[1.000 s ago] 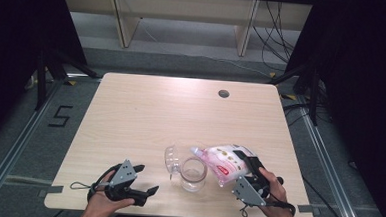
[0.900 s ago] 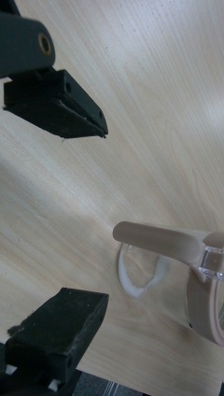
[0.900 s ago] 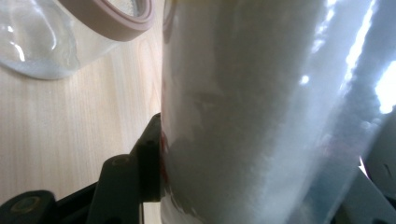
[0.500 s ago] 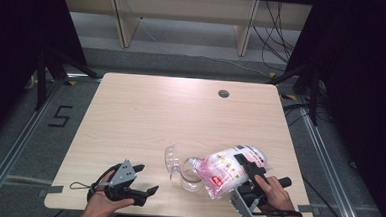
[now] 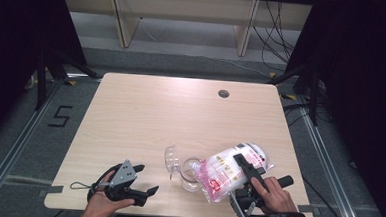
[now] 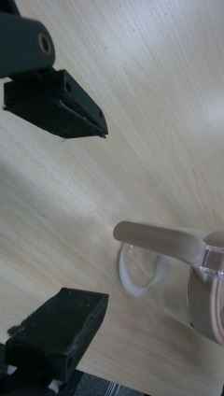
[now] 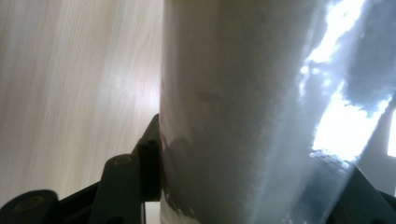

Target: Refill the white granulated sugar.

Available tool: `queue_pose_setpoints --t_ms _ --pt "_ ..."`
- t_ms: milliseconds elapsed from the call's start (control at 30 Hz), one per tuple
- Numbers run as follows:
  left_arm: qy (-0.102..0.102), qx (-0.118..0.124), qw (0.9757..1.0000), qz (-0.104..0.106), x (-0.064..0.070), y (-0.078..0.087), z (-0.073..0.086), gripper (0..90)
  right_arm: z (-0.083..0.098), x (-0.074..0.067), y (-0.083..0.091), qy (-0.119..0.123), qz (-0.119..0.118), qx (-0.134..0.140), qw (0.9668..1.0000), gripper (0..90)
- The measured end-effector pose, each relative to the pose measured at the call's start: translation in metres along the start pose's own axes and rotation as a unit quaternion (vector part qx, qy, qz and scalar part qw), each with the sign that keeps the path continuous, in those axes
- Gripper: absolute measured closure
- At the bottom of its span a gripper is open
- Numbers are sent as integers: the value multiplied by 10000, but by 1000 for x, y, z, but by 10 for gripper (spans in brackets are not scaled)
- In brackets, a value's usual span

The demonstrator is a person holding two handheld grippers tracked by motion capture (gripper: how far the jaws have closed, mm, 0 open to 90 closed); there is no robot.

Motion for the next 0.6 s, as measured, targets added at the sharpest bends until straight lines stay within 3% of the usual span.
queue_pose_setpoints --t_ms 300,433,467,533,600 --pt "29 37 10000 -21 1 -1 0 159 0 -1 -1 180 80 2 9998 492" --pt "45 54 10000 -34 1 -1 1 159 0 -2 1 49 47 -94 9999 493" --pt "36 35 10000 -14 1 -1 1 159 -1 3 0 344 126 11 9993 494" --pt "38 34 10000 -15 1 -1 1 159 -1 1 0 305 34 -78 9995 495" --pt "-1 39 10000 -10 1 -1 1 159 -1 4 0 579 188 2 9981 496"
Point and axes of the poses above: each handheld gripper's, and its own axes: y roughly backward along the jaws, z roughly out of its underside, x roughly to its right, the point moved 2 cm from there along -y, roughly forward along the jaws, and after that the axes turned 8 degrees about -z, right-handed, at the moved point
